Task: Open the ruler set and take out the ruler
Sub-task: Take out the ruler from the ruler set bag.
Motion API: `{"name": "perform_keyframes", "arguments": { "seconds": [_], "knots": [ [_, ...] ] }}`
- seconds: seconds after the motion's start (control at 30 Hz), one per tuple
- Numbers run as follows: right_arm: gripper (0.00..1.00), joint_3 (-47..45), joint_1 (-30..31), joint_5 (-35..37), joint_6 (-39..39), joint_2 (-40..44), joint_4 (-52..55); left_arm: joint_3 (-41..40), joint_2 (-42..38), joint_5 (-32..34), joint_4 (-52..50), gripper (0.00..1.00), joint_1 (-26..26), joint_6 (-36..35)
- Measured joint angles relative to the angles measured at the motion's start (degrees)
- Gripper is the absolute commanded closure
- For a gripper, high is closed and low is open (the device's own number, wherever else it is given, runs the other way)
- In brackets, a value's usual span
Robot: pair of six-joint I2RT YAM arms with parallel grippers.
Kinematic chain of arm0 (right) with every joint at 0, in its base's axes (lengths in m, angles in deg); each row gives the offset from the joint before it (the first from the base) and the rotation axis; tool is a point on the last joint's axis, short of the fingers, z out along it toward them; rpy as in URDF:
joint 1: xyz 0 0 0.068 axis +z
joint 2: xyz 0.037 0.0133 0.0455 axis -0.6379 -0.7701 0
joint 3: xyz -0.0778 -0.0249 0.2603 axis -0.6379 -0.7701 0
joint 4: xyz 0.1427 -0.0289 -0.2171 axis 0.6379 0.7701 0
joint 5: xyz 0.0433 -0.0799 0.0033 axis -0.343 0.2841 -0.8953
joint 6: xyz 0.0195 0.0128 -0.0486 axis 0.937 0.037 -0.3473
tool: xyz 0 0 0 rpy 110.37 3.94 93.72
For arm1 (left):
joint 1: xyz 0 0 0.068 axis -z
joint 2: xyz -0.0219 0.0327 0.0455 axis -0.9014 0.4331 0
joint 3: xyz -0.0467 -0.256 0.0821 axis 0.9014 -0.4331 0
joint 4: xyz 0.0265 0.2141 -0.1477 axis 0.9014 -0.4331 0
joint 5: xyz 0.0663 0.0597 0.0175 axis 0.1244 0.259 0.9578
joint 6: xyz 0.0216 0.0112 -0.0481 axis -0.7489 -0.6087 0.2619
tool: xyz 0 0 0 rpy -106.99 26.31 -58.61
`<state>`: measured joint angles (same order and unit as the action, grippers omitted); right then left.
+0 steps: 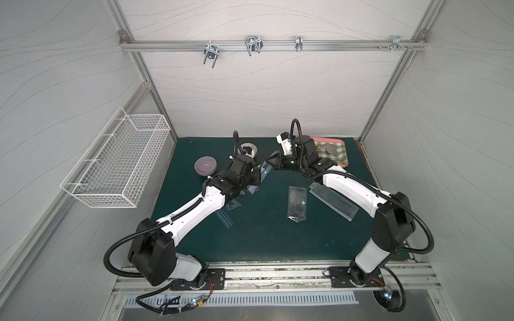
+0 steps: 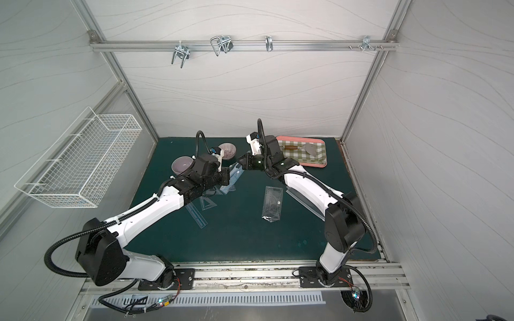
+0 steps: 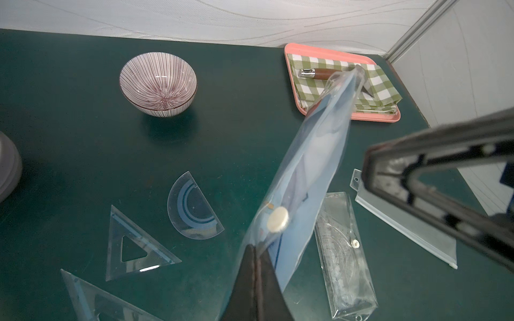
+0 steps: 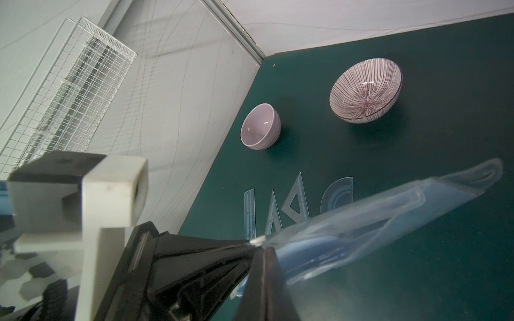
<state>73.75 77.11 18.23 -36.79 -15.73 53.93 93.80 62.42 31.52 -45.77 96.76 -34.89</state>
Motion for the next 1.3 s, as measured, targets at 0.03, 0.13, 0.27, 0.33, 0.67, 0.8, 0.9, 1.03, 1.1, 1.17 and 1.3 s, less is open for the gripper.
{"name": "perform_keyframes", "arguments": {
  "seconds": [0.03,0.13,0.27,0.33,0.67,0.8,0.9,1.03,1.1,1.17,1.3],
  "knots": [
    [1.0,0.2,0.07,0.2,0.0,0.0,0.7,0.07,0.0,0.17,0.0,1.0,0.0,0.31],
    [1.0,0.31,0.24,0.59,0.0,0.0,2.43,0.79,0.17,0.76,-0.2,1.0,0.0,0.9],
    [1.0,0.31,0.35,0.87,-0.02,-0.02,4.26,1.49,0.26,0.9,0.02,1.0,0.0,1.42],
    [1.0,0.35,0.46,0.87,0.0,-0.22,4.59,1.53,0.33,0.9,0.42,1.0,0.13,1.62],
    [1.0,3.48,0.57,0.87,0.04,-4.85,5.62,1.57,1.86,1.01,1.29,1.0,1.62,1.57],
    [1.0,5.07,0.61,1.18,0.0,-6.08,6.86,1.57,1.86,1.4,2.29,1.0,2.27,1.53],
    [1.0,5.62,0.7,2.19,-0.07,-6.38,8.26,1.55,1.86,1.86,3.21,1.0,2.64,1.49],
    [1.0,6.01,0.7,4.26,-0.48,-6.4,10.6,1.46,1.86,2.64,4.33,1.0,3.1,1.33],
    [1.0,6.08,0.7,5.49,-0.74,-6.4,11.61,1.2,1.86,3.08,4.98,1.0,3.26,1.31],
    [1.0,6.08,0.7,6.62,-1.11,-6.4,12.37,0.85,1.86,3.48,5.42,1.0,3.39,1.18],
    [1.0,6.08,0.55,8.72,-1.46,-6.4,13.79,-0.09,1.84,4.85,6.21,1.0,4.26,0.74]
  ]
}}
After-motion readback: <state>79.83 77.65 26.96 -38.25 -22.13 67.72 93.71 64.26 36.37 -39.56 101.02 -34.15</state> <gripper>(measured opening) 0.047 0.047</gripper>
